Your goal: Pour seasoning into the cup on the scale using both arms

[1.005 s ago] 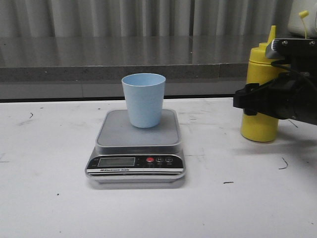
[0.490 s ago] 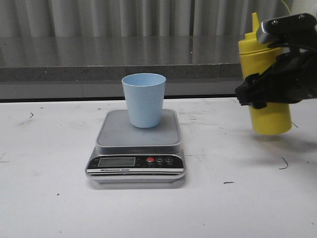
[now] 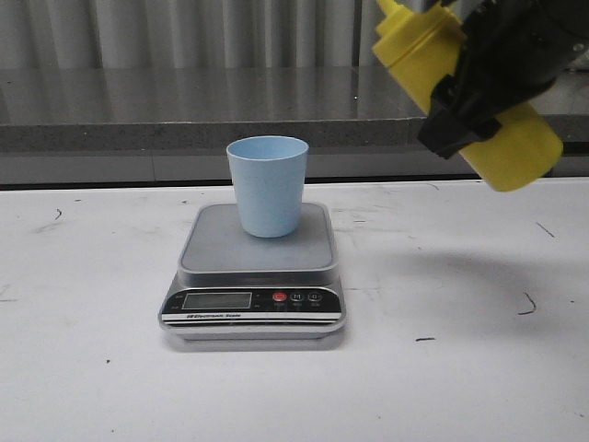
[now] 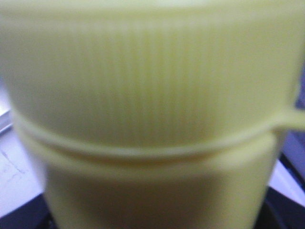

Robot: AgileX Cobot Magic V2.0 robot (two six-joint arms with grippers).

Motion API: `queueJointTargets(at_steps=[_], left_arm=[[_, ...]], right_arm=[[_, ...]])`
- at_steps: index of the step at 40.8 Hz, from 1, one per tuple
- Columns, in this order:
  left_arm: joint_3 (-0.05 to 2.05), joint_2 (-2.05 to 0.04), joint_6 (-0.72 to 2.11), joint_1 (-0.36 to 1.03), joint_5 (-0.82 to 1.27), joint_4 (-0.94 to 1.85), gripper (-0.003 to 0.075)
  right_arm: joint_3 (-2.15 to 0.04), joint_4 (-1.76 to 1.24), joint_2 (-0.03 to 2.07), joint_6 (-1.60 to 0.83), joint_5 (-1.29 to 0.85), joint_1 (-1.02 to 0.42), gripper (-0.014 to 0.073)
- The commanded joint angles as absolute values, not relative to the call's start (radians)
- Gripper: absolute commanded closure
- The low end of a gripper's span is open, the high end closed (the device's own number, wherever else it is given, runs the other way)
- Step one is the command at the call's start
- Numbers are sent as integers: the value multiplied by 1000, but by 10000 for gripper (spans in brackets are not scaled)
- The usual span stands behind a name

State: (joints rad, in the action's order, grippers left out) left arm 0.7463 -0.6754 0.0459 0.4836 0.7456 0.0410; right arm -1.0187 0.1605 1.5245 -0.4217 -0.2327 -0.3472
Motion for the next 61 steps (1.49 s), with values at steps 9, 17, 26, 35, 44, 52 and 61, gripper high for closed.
queueJointTargets(at_steps=[9, 17, 26, 35, 44, 52, 61], left_arm=[[773, -675, 42, 491, 673, 53, 321], [773, -675, 42, 491, 673, 53, 321], [773, -675, 42, 491, 673, 53, 321], [773, -675, 42, 491, 673, 53, 321], [773, -675, 42, 491, 673, 53, 321], [773, -675, 42, 491, 673, 53, 321], [773, -675, 42, 491, 673, 53, 321]], right_arm=[[-1285, 494, 1564, -353, -481, -486, 329], [-1404, 924, 1680, -209, -696, -605, 327], [-1427, 1207, 1766, -200, -792, -673, 327], [-1427, 1359, 1787, -202, -799, -673, 327], [-1427, 1453, 1794, -202, -793, -673, 327], [-1427, 1454, 1794, -202, -792, -673, 327], [-1427, 1444, 1794, -194, -792, -673, 327]])
